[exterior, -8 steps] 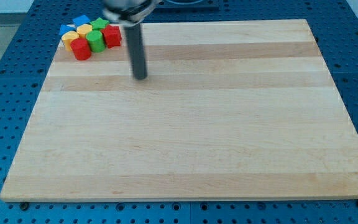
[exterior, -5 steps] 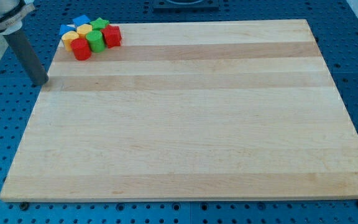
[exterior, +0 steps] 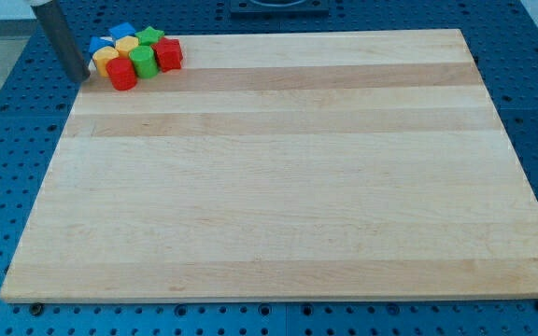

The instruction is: Push the blue triangle into the blue cube

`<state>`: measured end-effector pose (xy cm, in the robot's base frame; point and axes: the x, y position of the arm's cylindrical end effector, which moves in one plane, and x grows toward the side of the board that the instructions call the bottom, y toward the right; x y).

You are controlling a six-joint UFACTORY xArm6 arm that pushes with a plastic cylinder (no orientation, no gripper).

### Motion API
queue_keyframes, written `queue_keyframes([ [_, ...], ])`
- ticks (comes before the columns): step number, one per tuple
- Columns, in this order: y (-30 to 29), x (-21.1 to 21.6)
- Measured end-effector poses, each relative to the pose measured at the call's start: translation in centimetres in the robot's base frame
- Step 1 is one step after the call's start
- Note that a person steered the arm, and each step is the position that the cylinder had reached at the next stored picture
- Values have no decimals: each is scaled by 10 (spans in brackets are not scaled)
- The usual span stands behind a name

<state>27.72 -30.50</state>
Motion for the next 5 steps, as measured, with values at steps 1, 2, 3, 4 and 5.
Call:
queue_keyframes([
  [1, 0, -4],
  [2, 0, -4],
  [3, 0, -4],
  [4, 0, -11],
  [5, 0, -11],
])
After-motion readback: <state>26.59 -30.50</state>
